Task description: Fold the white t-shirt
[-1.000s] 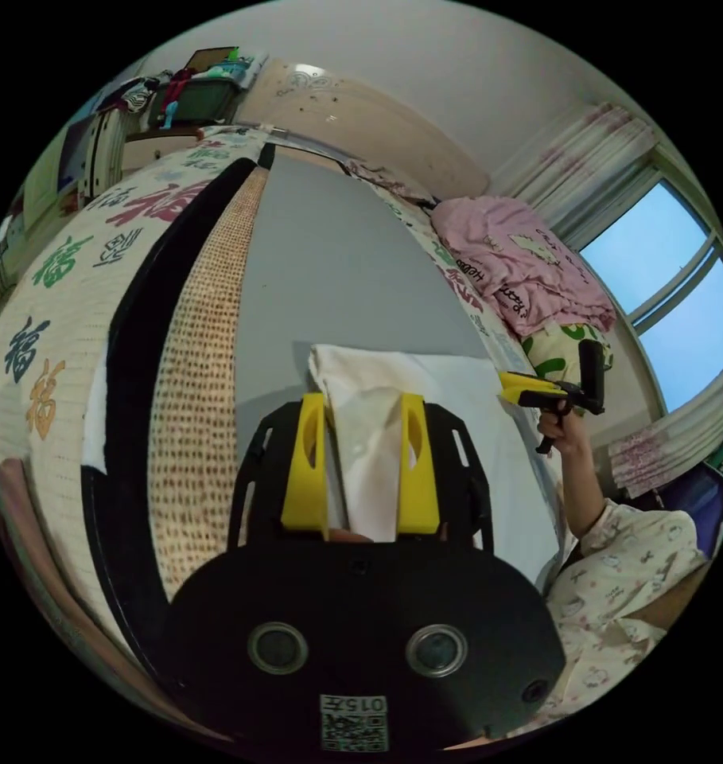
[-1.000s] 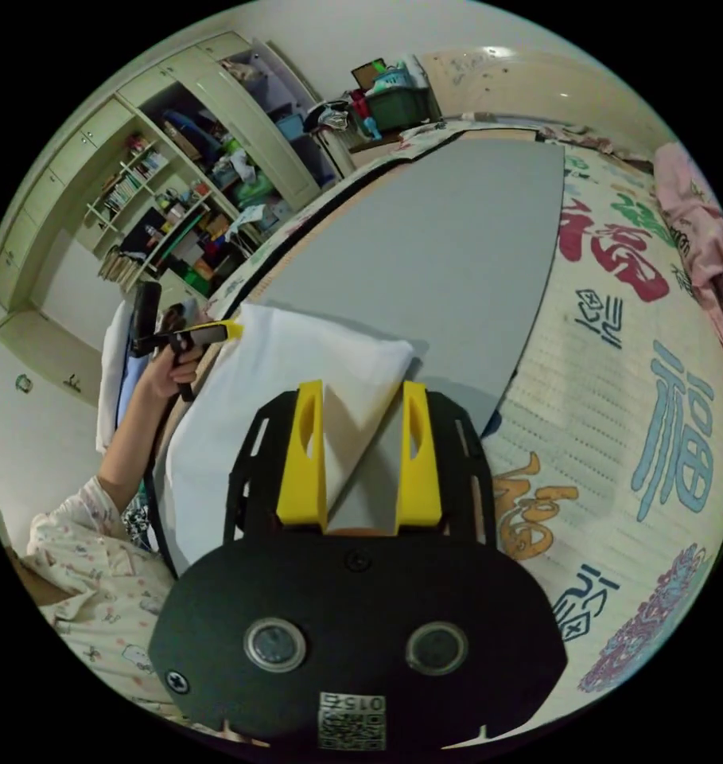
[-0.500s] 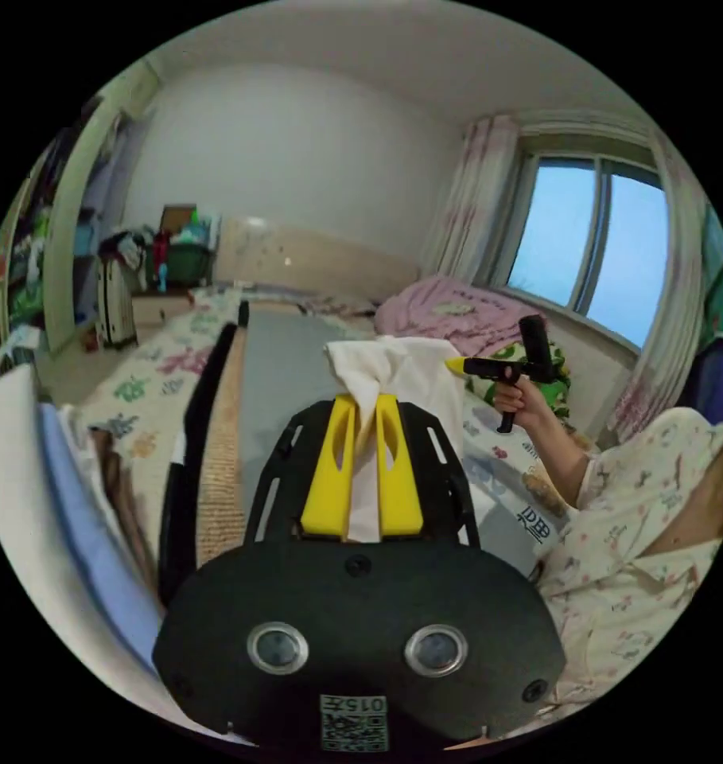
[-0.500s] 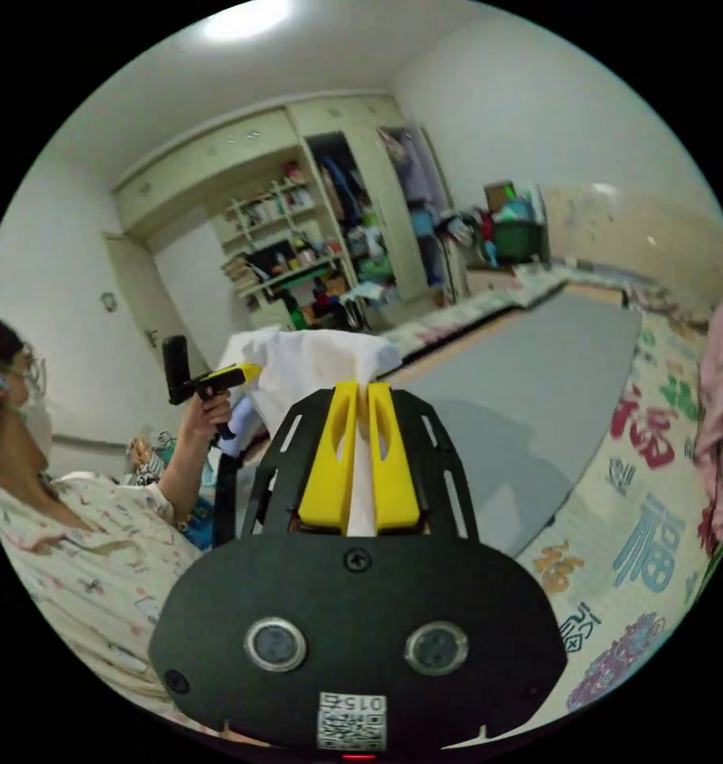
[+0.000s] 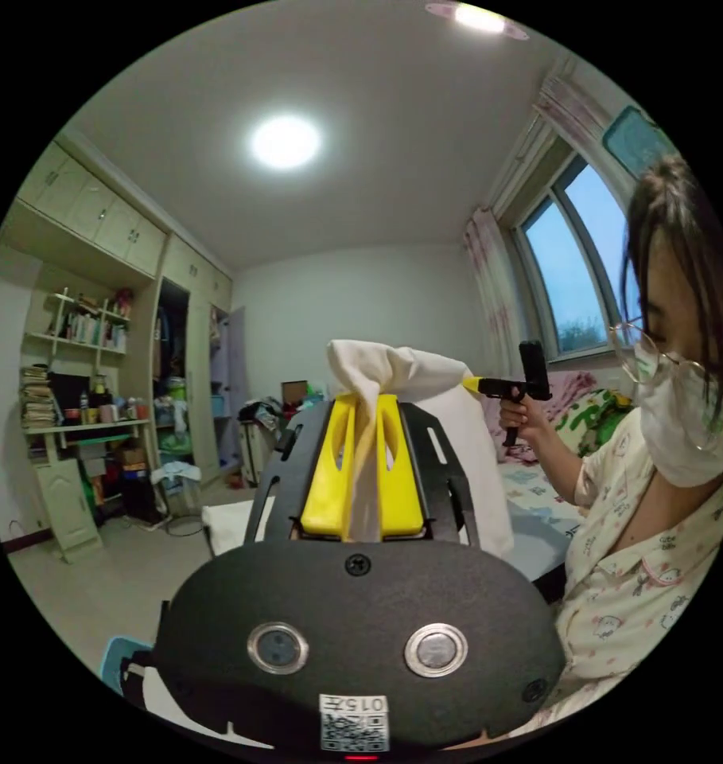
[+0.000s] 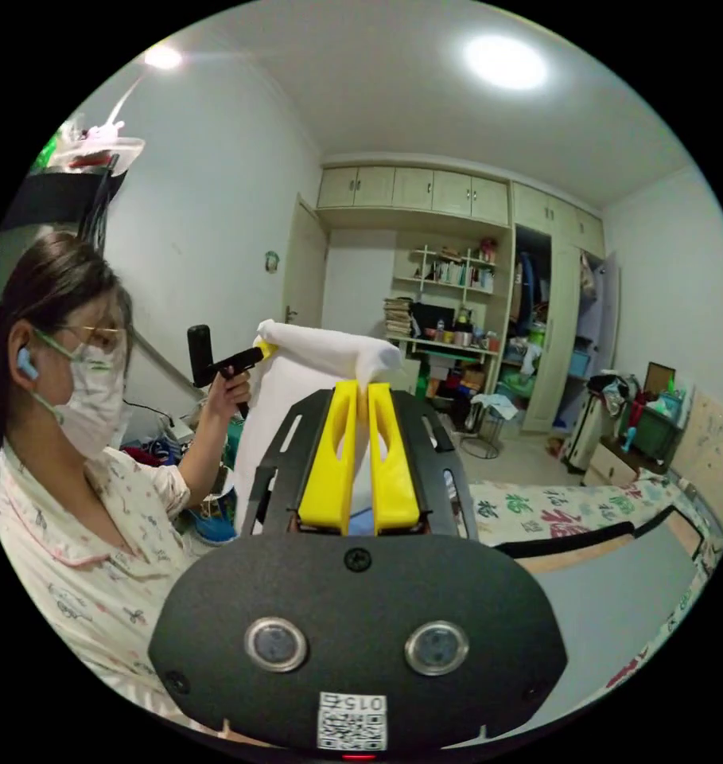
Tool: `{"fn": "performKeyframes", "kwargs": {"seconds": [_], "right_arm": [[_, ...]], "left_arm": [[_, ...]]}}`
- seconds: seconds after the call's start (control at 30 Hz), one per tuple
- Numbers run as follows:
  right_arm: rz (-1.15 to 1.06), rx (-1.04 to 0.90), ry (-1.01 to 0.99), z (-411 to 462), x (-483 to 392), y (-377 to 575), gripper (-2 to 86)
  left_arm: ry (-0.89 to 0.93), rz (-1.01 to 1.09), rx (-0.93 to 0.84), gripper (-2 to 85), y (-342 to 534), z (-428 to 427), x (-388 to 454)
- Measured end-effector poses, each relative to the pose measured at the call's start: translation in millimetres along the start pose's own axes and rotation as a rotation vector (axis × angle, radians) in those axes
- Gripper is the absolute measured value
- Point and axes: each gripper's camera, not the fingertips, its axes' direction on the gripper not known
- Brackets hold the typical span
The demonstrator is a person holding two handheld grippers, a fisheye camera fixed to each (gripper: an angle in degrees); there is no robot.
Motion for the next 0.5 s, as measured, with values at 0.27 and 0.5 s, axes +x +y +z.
{"fn": "performKeyframes", "kwargs": {"seconds": [0.27,0.5], "right_arm": [[0.208,-0.239,0.215,351.1,110.0,184.7,2.1],[0.169,-0.475,0.510,520.4,144.2,349.8,5.4]], "left_arm": [[-0.181,-0.203,-0.273,4.6,49.5,85.2,-154.2],[-0.466,-0.312,-0.540,7.4,153.9,145.9,-238.7]]}}
